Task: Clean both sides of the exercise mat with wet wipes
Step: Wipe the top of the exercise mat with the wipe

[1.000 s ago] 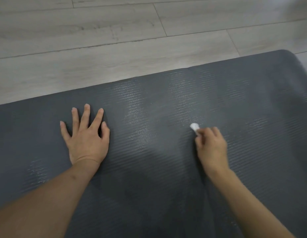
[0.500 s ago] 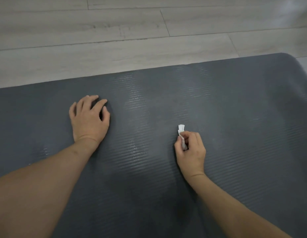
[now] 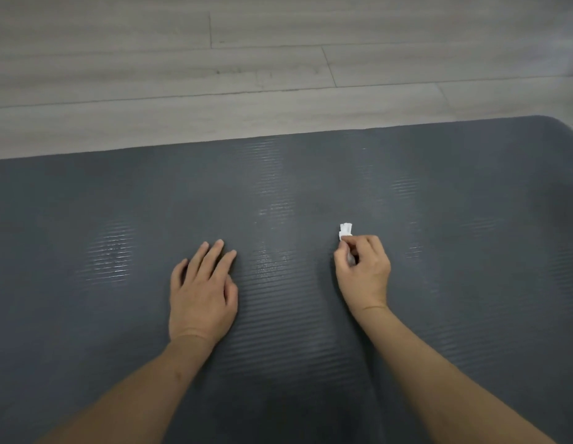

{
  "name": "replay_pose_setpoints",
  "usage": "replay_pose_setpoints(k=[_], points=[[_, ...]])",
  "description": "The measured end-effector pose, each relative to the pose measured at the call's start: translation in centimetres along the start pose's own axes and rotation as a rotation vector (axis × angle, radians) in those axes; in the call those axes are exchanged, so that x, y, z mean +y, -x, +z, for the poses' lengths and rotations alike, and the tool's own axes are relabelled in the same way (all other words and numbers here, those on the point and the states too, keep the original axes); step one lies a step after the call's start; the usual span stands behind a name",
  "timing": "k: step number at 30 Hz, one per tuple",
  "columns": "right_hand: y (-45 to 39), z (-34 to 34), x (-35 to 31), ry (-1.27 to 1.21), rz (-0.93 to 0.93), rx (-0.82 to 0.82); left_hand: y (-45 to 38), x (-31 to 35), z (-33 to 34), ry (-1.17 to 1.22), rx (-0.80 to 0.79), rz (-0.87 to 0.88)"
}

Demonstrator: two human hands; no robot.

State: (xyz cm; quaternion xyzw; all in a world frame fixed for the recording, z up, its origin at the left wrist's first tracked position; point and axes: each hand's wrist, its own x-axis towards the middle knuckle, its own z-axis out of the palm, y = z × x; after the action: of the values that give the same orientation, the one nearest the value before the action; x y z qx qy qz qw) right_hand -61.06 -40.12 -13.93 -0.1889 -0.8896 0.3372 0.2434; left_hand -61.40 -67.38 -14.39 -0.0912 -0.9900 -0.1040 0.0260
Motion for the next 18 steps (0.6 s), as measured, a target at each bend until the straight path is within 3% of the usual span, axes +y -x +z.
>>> replay_pose_setpoints(k=[8,14,18], points=[[-0.5,-2.6,-0.4,0.049,0.066,-0.31,-0.1,0.1,0.0,-0.019,0.001,-0.003],[-0.5,-2.7,-0.9,0.175,0.068,-0.263,-0.1,0.1,0.0,-0.013,0.005,-0.008],[0.2,-1.8,-1.5,0.224,-0.025,-0.27,-0.1,0.0,0.0,-0.006,0.013,-0.007]])
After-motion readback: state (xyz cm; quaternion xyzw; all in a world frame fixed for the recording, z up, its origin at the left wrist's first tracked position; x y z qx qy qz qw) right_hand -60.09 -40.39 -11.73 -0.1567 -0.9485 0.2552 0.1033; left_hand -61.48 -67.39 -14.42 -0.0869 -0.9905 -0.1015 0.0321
